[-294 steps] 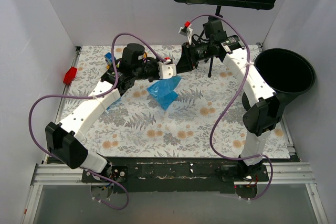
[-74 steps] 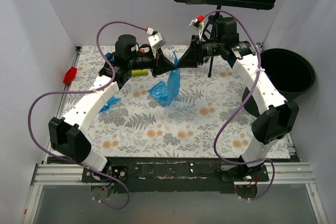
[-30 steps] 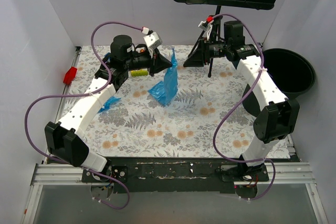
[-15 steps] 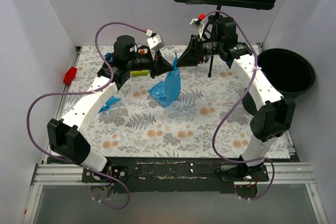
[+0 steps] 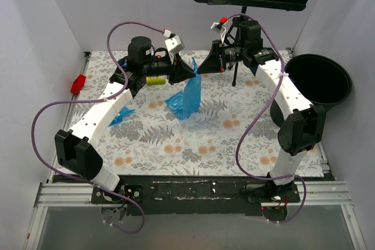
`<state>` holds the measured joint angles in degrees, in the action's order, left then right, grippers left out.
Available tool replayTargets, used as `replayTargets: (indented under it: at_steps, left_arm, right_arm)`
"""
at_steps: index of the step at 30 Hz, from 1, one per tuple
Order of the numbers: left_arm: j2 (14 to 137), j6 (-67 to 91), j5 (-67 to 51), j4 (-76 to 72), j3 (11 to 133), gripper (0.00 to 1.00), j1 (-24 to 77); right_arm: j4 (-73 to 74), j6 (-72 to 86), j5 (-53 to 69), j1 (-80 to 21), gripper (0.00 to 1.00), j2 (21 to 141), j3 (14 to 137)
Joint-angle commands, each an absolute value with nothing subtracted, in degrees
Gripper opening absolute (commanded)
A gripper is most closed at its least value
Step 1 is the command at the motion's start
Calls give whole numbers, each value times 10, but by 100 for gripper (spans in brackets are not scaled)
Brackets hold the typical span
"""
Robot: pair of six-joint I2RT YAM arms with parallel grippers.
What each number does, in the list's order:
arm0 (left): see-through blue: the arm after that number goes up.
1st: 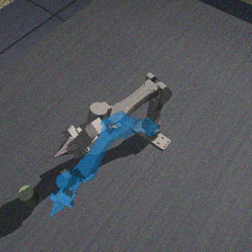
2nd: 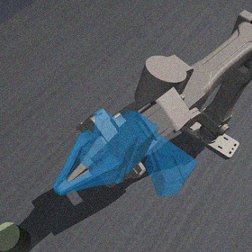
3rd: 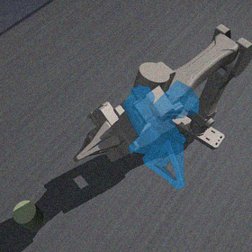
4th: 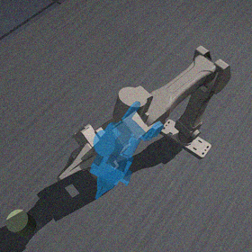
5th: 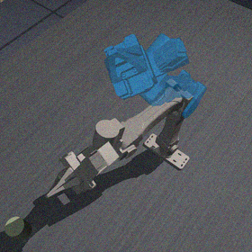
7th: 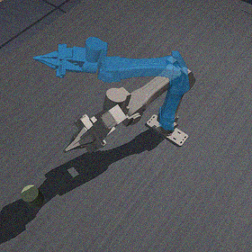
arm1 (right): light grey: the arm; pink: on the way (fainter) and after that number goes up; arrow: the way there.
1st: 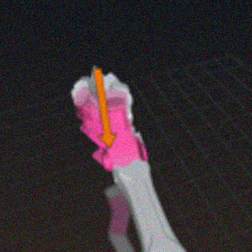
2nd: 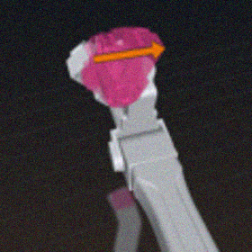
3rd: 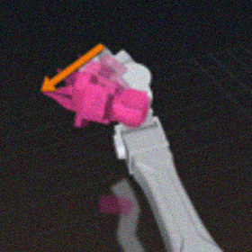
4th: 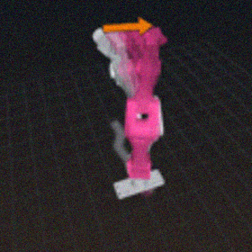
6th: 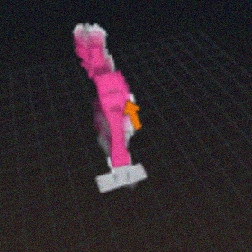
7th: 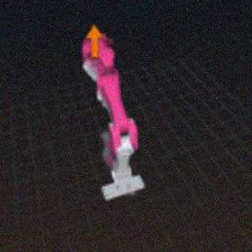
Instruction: Put the trash bags into the trash bin
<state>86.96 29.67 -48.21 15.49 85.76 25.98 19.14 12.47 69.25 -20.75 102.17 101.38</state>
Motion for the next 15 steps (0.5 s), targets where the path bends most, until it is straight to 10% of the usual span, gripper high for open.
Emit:
replayTargets:
  at_steps: [1, 15]
  left_arm:
    - [880, 304, -502, 150, 889, 28, 259]
    - [894, 292, -520, 156, 897, 0, 259]
  right_arm:
    - [183, 111, 704, -209, 1, 1011, 1033]
    - [222, 78, 696, -208, 1, 996, 1018]
